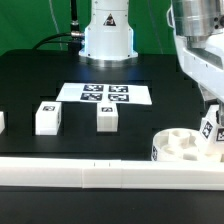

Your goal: Assemble stool

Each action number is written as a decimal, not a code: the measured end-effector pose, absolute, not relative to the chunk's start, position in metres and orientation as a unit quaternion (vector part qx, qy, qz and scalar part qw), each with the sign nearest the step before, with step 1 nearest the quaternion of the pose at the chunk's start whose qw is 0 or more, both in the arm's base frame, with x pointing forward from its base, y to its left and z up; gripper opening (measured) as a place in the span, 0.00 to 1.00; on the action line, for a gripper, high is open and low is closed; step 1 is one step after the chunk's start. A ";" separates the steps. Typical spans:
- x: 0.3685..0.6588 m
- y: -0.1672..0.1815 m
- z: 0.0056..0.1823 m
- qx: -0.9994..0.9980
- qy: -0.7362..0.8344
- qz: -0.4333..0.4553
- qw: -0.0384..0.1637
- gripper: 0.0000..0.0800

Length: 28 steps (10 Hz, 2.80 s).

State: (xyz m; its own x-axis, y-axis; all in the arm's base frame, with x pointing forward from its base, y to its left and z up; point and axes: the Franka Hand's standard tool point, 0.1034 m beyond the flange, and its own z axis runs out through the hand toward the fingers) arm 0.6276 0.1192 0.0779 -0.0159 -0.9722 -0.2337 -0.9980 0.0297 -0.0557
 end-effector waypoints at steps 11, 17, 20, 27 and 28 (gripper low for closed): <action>0.627 0.128 0.093 -0.841 0.529 0.041 0.112 0.81; 0.627 0.130 0.093 -0.951 0.285 0.007 0.118 0.81; 0.628 0.133 0.096 -0.994 0.055 -0.025 0.092 0.81; 0.628 0.131 0.092 -0.962 -0.263 -0.051 0.047 0.81; 0.628 0.129 0.092 -0.948 -0.310 -0.053 0.040 0.81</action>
Offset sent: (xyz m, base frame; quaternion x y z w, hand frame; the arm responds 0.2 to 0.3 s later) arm 0.0000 0.0000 0.0000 0.0000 0.0000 0.0000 1.0000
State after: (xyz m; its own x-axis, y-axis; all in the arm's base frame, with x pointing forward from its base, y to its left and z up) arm 0.6281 0.1294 0.0919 0.8023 0.5837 0.1249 0.5921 -0.8047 -0.0426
